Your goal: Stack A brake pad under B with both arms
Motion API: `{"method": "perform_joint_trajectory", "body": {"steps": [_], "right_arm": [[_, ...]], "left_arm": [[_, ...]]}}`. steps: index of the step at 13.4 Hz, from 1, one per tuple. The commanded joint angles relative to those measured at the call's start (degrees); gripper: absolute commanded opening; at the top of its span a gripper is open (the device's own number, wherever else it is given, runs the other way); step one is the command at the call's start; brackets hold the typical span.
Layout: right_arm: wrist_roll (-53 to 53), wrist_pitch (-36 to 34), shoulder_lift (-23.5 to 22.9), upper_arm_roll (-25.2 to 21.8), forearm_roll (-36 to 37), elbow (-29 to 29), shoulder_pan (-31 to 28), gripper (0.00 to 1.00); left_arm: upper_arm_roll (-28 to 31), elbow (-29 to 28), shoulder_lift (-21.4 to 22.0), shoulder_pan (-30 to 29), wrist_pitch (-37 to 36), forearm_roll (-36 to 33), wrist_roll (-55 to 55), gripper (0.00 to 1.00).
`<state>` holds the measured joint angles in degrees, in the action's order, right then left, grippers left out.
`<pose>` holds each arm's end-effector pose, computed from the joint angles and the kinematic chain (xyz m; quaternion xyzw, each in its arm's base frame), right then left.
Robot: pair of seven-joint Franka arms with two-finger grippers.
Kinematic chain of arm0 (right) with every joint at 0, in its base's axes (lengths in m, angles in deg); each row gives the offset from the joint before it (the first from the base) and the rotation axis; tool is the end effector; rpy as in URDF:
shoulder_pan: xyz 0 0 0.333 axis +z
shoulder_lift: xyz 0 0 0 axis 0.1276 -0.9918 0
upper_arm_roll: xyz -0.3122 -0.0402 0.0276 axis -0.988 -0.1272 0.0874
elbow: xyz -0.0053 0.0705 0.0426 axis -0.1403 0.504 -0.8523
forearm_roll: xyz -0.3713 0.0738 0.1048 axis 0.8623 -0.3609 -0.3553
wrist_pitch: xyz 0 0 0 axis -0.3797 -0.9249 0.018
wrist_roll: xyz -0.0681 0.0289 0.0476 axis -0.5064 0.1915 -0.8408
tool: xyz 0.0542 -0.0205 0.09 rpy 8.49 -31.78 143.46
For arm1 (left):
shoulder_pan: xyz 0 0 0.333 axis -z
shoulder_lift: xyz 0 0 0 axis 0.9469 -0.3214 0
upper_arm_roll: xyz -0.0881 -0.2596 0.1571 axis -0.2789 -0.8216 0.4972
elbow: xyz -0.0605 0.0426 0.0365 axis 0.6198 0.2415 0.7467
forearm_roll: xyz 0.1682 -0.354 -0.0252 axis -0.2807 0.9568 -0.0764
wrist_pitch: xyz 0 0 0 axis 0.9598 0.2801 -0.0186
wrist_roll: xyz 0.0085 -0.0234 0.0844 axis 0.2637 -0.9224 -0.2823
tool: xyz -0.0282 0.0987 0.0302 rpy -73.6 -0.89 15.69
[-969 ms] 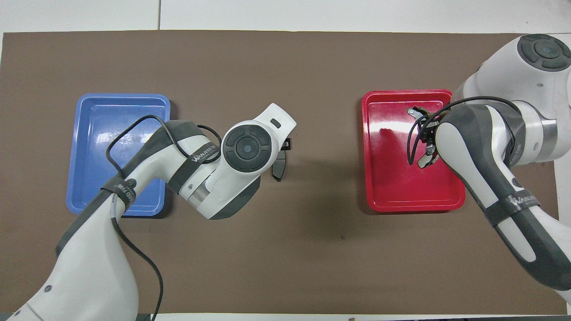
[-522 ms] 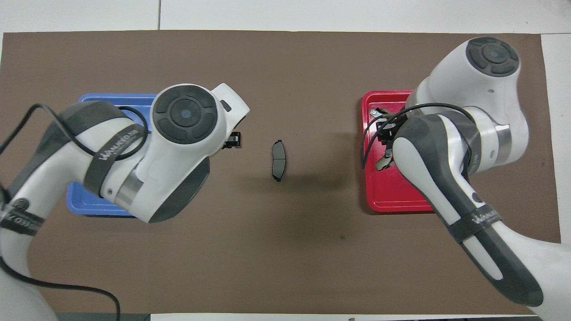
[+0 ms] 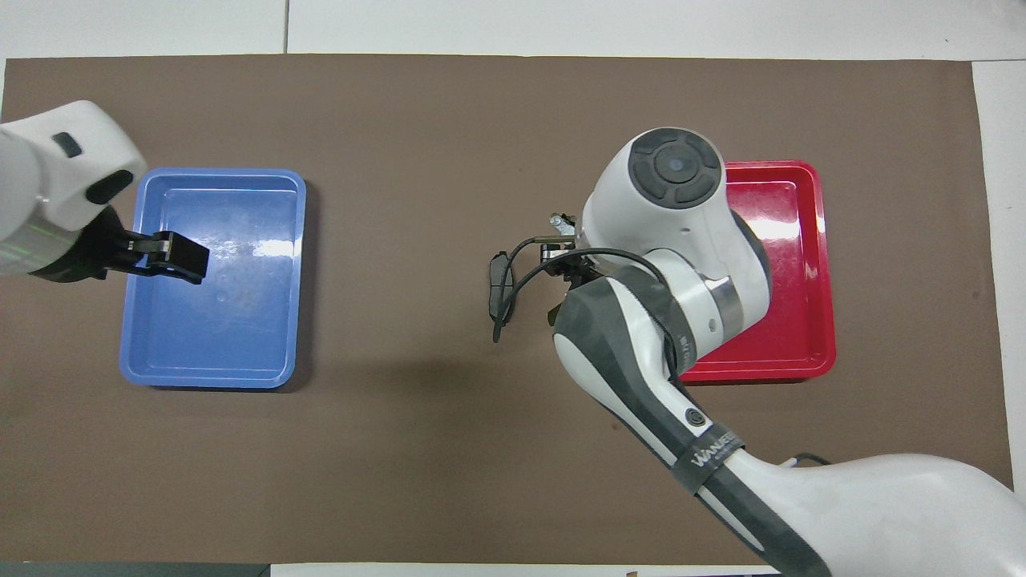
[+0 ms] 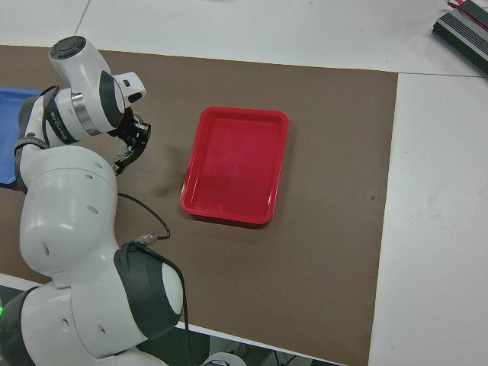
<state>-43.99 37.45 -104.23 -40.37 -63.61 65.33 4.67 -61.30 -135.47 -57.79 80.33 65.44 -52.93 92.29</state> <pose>0.5637 0.3096 0.3979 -0.9987 0.0216 0.0324 0.0321 0.5246 -0.0956 0.6117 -0.9969 0.0573 0.0399 0.0357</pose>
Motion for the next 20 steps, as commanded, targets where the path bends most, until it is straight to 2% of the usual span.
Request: {"method": "perform_joint_trajectory", "body": {"steps": [1, 4, 8, 20], "right_arm": [[-4.06, 1.91, -4.74, 0.62, 1.86, -4.27, 2.4, 0.0], [-5.65, 5.87, -7.47, 0.62, 3.62, -4.1, 3.91, 0.0], [-8.46, 9.82, -10.02, 0.71, 4.32, -3.49, 5.58, 0.0], [-11.02, 11.15, -10.64, 1.15, 4.24, -1.73, 6.37, 0.0]], "left_arm": [[2.79, 4.04, -0.12, -0.64, -5.88, 1.61, -4.05, 1.0], [3.41, 0.9, 1.19, -0.91, -2.22, 1.61, -5.3, 1.0], [3.68, -0.52, 1.73, -1.08, -1.76, 1.61, -8.81, 1.0], [3.59, -0.52, 1.73, -0.99, -2.03, 1.7, -8.73, 1.0]]}}
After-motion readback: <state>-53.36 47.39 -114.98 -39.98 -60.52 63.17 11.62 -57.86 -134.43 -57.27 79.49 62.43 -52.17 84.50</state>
